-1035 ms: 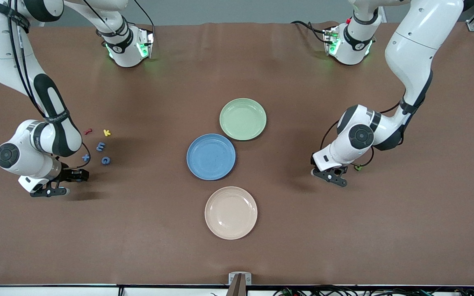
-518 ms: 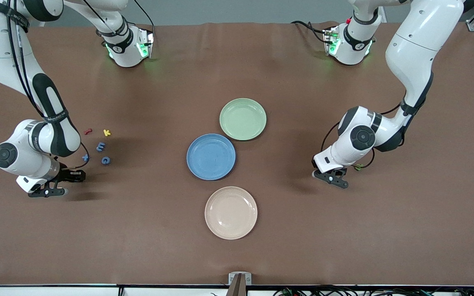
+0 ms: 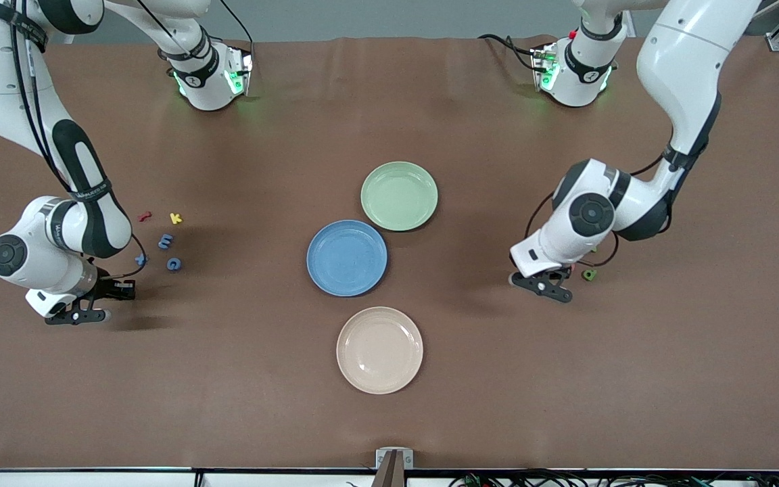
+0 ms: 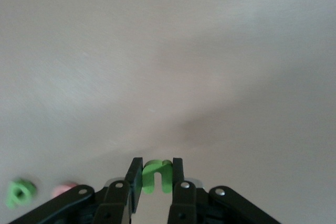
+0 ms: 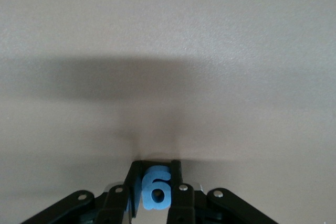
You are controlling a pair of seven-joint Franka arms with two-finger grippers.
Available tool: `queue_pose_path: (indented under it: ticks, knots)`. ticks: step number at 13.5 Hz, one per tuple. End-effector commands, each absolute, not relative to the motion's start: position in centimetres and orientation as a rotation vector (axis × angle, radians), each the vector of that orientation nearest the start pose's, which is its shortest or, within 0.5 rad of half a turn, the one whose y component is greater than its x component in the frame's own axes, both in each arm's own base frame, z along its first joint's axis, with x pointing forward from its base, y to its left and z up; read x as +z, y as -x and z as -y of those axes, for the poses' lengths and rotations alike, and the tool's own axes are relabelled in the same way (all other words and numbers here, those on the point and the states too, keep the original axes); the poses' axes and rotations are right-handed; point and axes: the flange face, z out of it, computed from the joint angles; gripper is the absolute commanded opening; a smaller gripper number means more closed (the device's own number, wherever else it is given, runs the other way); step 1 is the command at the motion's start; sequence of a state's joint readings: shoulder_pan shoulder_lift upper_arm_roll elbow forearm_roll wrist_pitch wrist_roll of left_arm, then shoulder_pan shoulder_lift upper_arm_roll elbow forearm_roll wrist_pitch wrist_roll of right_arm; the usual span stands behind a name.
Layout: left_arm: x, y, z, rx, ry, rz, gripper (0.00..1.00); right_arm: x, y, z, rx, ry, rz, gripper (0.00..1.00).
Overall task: Sort letters by color into matching plates
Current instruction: 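Grasp green n with the left gripper while the right gripper grasps blue 6, then drop n on green plate with the left gripper while the right gripper drops 6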
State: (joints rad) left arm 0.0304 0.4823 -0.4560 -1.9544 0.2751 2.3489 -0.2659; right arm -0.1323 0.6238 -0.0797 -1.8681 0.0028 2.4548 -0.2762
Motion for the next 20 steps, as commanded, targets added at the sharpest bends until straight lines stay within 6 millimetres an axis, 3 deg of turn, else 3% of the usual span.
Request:
queue_pose_path:
  ticks: [1,6,8,11,14,16,17,18,20]
  knots:
    - [26.0,-53.5,28.7,0.066,3.137,-0.259,0.00,19.9,-61.9,11.7,0.120,3.136,0.142,0.18]
    - [27.2,-48.2,36.6,0.117,3.193,0.094,0.00,27.6,-61.7,7.1,0.194,3.118,0.153,0.16]
    - [26.6,-45.2,40.2,0.158,3.183,0.242,0.00,30.4,-61.1,3.9,0.242,3.115,0.143,0.16]
    - [25.6,-40.4,45.3,0.203,3.152,0.403,0.00,33.6,-59.9,-4.3,0.302,3.136,0.036,0.16]
    - [24.6,-37.2,47.8,0.233,3.134,0.451,0.03,34.1,-58.5,-12.5,0.328,3.137,-0.083,0.16]
    - [23.9,-36.4,48.5,0.247,3.133,0.486,0.25,33.8,-57.8,-16.6,0.338,3.058,-0.162,0.16]
    - [23.9,-36.3,48.6,0.246,3.133,0.491,0.46,33.7,-57.6,-19.0,0.314,3.021,-0.185,0.16]
    - [24.0,-36.5,48.5,0.241,3.134,0.495,0.58,33.2,-57.2,-21.0,0.295,3.009,-0.199,0.16]
    - [23.9,-37.5,48.1,0.210,3.132,0.497,0.61,31.5,-56.2,-26.0,0.246,3.016,-0.266,0.16]
